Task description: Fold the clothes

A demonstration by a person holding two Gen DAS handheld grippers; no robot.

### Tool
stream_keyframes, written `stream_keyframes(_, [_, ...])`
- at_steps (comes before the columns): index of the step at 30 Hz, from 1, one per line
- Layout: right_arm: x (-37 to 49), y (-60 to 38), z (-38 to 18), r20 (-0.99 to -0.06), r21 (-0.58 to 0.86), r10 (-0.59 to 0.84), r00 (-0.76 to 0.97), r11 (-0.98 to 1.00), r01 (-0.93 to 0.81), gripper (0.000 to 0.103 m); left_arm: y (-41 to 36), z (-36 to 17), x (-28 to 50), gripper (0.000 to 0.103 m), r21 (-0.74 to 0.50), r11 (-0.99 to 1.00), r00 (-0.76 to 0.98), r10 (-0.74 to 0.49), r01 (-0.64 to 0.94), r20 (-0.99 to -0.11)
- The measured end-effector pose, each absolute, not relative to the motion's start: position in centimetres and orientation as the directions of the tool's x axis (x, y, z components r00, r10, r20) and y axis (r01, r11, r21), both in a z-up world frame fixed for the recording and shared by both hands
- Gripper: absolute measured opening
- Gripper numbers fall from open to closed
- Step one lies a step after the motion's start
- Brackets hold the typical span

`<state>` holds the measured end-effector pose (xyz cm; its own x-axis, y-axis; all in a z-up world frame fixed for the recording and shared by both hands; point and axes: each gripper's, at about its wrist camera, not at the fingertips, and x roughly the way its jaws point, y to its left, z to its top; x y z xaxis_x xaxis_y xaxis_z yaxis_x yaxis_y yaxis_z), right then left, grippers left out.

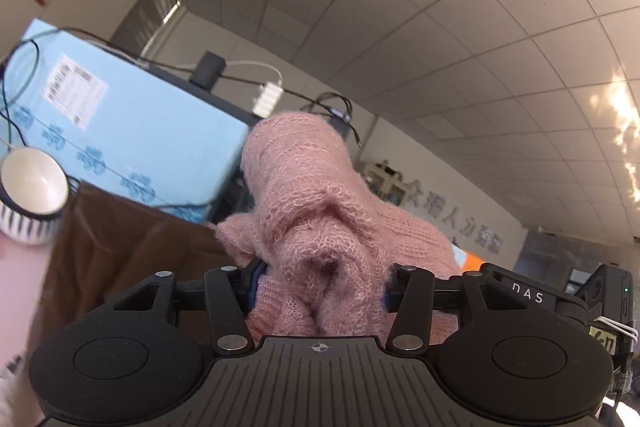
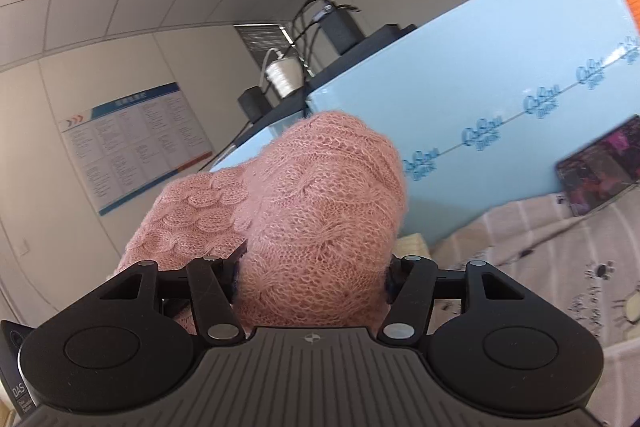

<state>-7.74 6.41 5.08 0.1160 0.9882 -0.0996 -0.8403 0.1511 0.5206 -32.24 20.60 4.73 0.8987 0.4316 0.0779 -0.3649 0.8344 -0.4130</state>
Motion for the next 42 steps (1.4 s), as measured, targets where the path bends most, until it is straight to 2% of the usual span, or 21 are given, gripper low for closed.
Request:
stream_keyframes(6, [-8.7,13.5,6.0,-0.074,0.543,0.997,0.011,0.049,-0.838,0.057,24.3,6.1,-32.9,0.048,-0.346,0.797,0.835,0.546,-0.494,0.066])
stream_keyframes(9, [-8.4,16.7,5.5,-0.101,0.540,0.995,0.020,0.071,-0.838,0.057,26.2,5.8,-31.9,0.048,-0.332,0.782,0.824,0.566,-0.527,0.026])
stream_keyframes(13, [-7.4,19.7,4.3,-0.156,0.537,0.987,0.035,0.115,-0.835,0.059,28.1,4.0,-30.9,0.050,-0.373,0.751,0.817,0.575,-0.545,-0.035])
stream_keyframes(17, [-6.4,21.8,2.7,-0.222,0.537,0.974,0.036,0.152,-0.830,0.062,29.2,2.3,-30.7,0.060,-0.367,0.694,0.768,0.633,-0.620,-0.100])
stream_keyframes(19, [-6.2,22.4,1.8,-0.235,0.533,0.971,0.043,0.166,-0.830,0.068,29.5,1.9,-30.4,0.070,-0.342,0.680,0.746,0.658,-0.649,-0.107])
stream_keyframes(21, [-6.0,22.8,0.9,-0.245,0.527,0.968,0.051,0.177,-0.831,0.072,29.2,1.9,-30.5,0.078,-0.330,0.671,0.729,0.679,-0.664,-0.089])
stream_keyframes(23, [-5.8,22.7,0.4,-0.248,0.519,0.967,0.057,0.182,-0.835,0.074,29.2,2.0,-30.9,0.083,-0.334,0.677,0.725,0.688,-0.656,-0.031])
stream_keyframes(24, [-5.7,22.6,0.2,-0.247,0.515,0.967,0.062,0.185,-0.837,0.075,29.0,2.1,-31.2,0.091,-0.333,0.672,0.716,0.698,-0.661,-0.011])
stream_keyframes(26, [-5.5,22.2,0.3,-0.243,0.501,0.967,0.080,0.195,-0.843,0.081,29.0,2.2,-31.3,0.096,-0.324,0.654,0.695,0.719,-0.683,-0.013])
stream_keyframes(30, [-5.8,22.0,0.5,-0.243,0.435,0.958,0.152,0.247,-0.866,0.094,30.6,1.2,-31.0,0.097,-0.363,0.594,0.663,0.742,-0.718,-0.097])
stream_keyframes(31, [-5.9,21.9,0.5,-0.242,0.418,0.955,0.170,0.261,-0.870,0.097,30.8,1.0,-31.0,0.100,-0.371,0.581,0.655,0.748,-0.725,-0.109])
stream_keyframes(34, [-6.2,21.8,0.6,-0.238,0.367,0.945,0.223,0.300,-0.880,0.100,31.6,0.8,-29.9,0.103,-0.347,0.557,0.635,0.753,-0.755,-0.172])
stream_keyframes(37, [-6.3,22.6,0.2,-0.275,0.324,0.917,0.288,0.371,-0.870,0.103,32.1,0.6,-28.2,0.103,-0.286,0.548,0.610,0.760,-0.786,-0.224])
stream_keyframes(42, [-5.1,23.3,-1.3,-0.352,0.357,0.890,0.290,0.414,-0.837,0.103,33.5,0.3,-25.6,0.103,-0.228,0.544,0.590,0.757,-0.807,-0.282])
